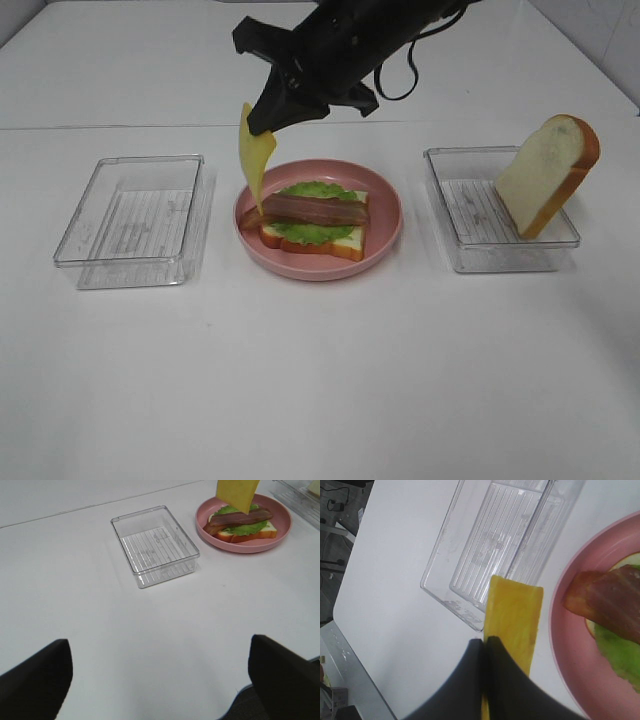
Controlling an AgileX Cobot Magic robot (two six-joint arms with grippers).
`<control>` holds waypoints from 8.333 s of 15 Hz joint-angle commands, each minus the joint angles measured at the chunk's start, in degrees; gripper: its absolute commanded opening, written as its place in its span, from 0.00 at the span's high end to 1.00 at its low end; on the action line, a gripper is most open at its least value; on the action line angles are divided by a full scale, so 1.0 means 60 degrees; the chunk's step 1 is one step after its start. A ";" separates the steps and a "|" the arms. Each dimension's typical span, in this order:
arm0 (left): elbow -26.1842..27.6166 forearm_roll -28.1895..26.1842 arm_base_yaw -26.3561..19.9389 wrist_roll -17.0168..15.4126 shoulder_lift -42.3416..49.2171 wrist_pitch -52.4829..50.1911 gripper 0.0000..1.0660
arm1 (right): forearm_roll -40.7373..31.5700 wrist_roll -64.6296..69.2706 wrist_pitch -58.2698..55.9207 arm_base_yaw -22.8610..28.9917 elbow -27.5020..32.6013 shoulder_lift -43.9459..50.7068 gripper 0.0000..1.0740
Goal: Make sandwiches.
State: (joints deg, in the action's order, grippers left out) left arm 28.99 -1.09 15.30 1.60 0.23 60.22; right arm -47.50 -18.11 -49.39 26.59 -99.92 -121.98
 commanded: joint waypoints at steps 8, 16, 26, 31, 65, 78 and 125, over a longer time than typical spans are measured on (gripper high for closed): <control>-0.0048 -0.0038 0.0000 -0.0029 0.0239 -0.0105 0.16 | 0.3161 0.1843 0.1241 0.0000 0.0048 -0.0726 1.00; -0.0048 -0.0038 0.0000 -0.0029 0.0239 -0.0105 0.16 | 0.5300 0.3419 0.1366 0.0000 0.0048 -0.0726 0.82; -0.0048 -0.0038 0.0000 -0.0029 0.0239 -0.0105 0.16 | 0.6350 0.3419 0.0076 -0.0630 0.0019 0.0898 0.30; -0.0048 -0.0038 0.0000 -0.0029 0.0239 -0.0105 0.16 | 0.6780 0.3419 -0.0678 -0.2970 0.0019 0.2015 0.30; -0.0048 -0.0038 0.0000 -0.0029 0.0239 -0.0105 0.16 | 0.1050 0.0707 -0.2129 -0.3848 0.0430 0.1585 1.00; -0.0048 -0.0038 0.0000 -0.0029 0.0239 -0.0105 0.16 | -0.3791 -0.0468 0.2550 -0.1748 0.4068 0.1165 1.00; -0.0048 -0.0038 0.0000 -0.0029 0.0239 -0.0105 0.16 | 0.7028 0.2807 -0.3075 -0.1767 1.0638 1.5413 0.31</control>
State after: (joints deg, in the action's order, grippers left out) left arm 28.99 -1.03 15.30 1.60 0.23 60.22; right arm -6.42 -1.49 -67.55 16.04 -37.47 -32.83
